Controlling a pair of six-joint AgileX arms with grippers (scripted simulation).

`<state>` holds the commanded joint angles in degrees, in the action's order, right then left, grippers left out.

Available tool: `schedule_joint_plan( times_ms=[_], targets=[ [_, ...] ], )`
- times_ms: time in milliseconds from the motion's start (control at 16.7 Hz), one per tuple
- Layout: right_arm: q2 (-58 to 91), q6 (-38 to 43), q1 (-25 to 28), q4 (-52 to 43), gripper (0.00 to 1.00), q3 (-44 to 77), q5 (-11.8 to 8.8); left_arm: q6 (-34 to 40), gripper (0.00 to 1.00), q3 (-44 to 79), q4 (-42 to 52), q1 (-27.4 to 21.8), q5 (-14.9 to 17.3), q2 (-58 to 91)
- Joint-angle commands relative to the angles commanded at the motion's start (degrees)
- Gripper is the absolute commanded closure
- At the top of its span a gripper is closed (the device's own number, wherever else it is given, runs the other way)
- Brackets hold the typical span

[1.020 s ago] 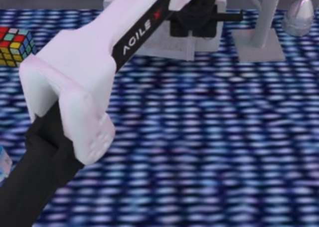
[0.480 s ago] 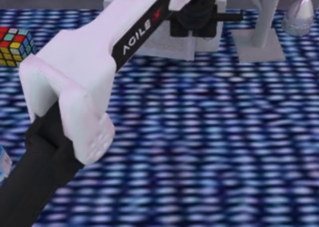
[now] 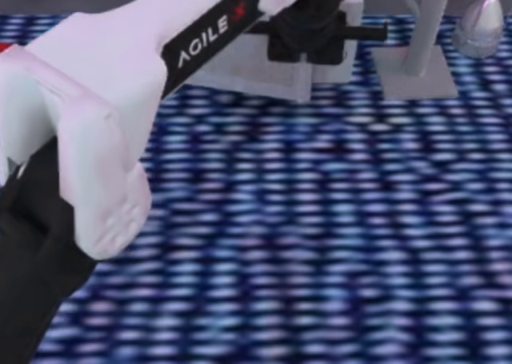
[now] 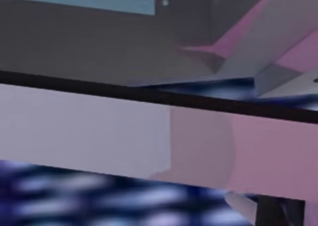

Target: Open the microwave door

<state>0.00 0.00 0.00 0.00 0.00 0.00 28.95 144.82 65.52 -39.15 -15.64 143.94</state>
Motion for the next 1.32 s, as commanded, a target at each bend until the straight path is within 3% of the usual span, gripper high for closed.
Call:
schedule_joint_plan(
  times_ms=[300, 1320],
  targets=[
    [0.0, 0.0, 0.0, 0.0, 0.00, 0.0, 0.0, -2.1, 1.00, -10.5, -6.0, 0.1, 1.0, -5.9],
    [0.0, 0.0, 0.0, 0.0, 0.00, 0.0, 0.0, -2.1, 1.00, -10.8, -6.2, 0.1, 1.0, -6.1]
  ],
)
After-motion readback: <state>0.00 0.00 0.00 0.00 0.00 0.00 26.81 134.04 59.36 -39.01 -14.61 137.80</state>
